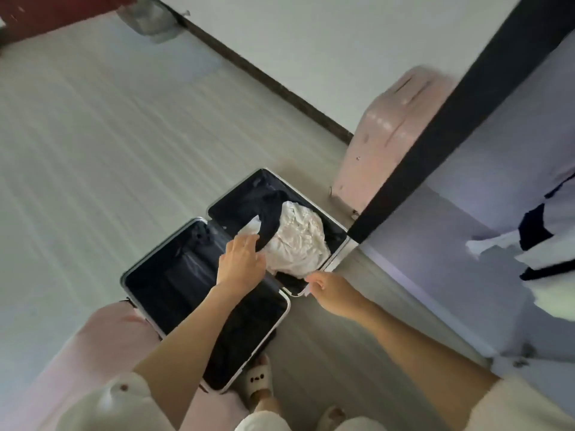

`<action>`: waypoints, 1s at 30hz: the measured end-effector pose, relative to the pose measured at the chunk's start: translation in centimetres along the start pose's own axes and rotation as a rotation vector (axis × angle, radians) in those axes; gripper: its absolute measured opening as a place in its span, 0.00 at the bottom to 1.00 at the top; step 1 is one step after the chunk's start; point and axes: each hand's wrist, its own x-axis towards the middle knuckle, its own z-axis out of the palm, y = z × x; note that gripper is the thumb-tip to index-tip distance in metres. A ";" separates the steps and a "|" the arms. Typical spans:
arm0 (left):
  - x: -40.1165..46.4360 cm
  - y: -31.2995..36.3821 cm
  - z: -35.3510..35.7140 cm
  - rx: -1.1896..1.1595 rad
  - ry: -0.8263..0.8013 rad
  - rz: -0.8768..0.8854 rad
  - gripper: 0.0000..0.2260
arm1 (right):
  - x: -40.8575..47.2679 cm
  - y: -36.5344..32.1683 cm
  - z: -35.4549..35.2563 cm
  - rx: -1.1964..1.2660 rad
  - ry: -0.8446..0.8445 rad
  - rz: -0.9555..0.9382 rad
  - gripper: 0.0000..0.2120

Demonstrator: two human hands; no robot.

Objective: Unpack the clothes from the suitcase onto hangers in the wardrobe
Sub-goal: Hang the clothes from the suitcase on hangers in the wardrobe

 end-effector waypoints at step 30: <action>36.6 -29.1 45.5 0.076 0.180 0.007 0.21 | 61.6 29.8 17.2 -0.094 0.106 0.405 0.46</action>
